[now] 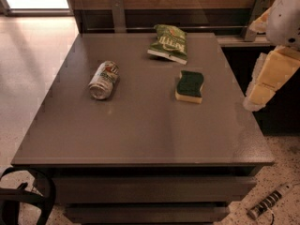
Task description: Place 7up can upright
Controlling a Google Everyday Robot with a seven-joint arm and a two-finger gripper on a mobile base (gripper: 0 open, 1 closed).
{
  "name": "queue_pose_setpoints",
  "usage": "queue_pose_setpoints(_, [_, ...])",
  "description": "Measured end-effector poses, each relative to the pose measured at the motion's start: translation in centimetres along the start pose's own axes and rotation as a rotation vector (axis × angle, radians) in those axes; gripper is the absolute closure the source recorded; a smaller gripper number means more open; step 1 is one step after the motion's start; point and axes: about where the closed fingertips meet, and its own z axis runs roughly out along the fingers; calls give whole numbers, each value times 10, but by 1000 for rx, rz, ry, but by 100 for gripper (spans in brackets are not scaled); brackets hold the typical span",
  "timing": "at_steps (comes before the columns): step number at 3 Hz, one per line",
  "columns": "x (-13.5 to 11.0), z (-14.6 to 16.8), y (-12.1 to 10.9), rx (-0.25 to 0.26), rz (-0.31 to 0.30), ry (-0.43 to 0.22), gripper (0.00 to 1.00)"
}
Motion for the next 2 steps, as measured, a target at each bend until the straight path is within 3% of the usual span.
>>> queue_pose_setpoints(1, [-26, 13, -17, -28, 104, -90, 0])
queue_pose_setpoints(2, [-58, 31, -27, -70, 283, -182, 0])
